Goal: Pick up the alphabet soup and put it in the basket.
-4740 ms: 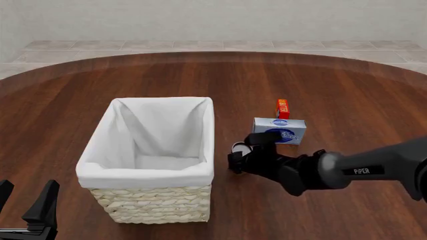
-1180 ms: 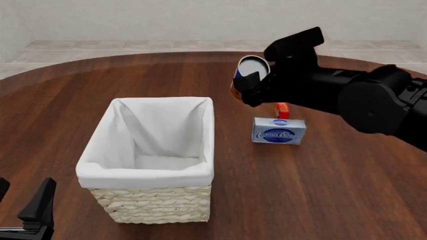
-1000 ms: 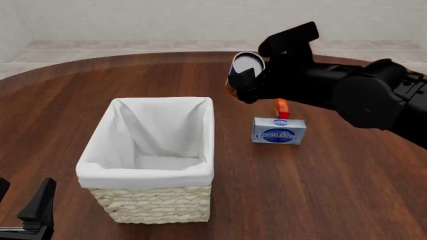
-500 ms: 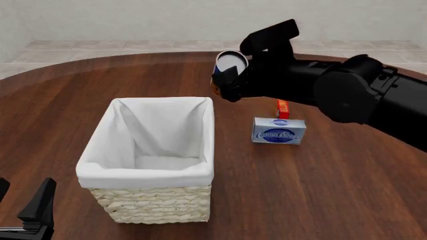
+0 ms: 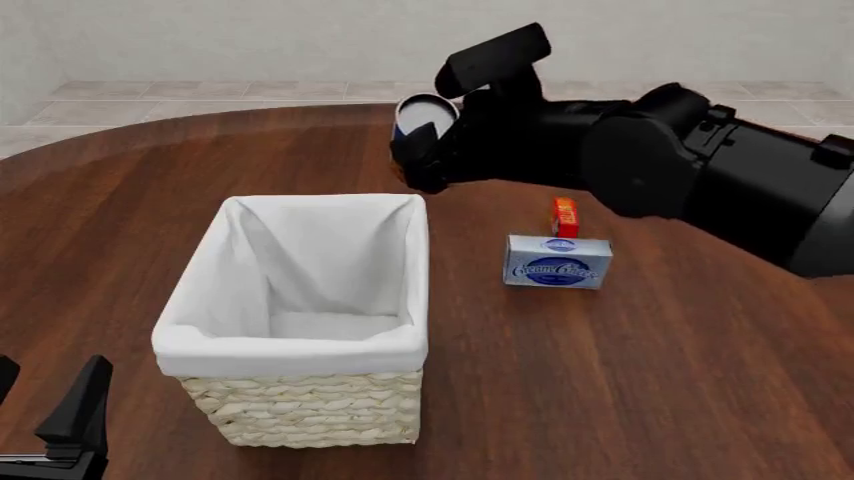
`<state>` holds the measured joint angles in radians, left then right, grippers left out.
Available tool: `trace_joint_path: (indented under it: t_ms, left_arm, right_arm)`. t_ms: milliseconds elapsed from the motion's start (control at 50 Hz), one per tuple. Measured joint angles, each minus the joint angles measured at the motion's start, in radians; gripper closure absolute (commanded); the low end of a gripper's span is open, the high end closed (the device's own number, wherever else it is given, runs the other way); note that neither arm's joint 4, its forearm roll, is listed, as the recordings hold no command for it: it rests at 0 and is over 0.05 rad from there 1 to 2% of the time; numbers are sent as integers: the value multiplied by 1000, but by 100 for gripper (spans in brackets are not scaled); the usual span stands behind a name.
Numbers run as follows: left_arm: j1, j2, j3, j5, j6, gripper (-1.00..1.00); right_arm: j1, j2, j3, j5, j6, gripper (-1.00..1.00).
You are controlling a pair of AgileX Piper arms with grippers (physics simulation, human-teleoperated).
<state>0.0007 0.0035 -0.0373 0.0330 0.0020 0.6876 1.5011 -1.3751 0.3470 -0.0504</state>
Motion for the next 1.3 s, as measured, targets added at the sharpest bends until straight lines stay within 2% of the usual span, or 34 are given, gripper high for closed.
trace_joint_path:
  t_ms: [600, 1300]
  left_arm:
    - [0, 0, 0, 0, 0, -100]
    - [0, 0, 0, 0, 0, -100]
  right_arm:
    - [70, 92, -128, 70, -9, 100]
    - [143, 130, -133, 59, 8, 100]
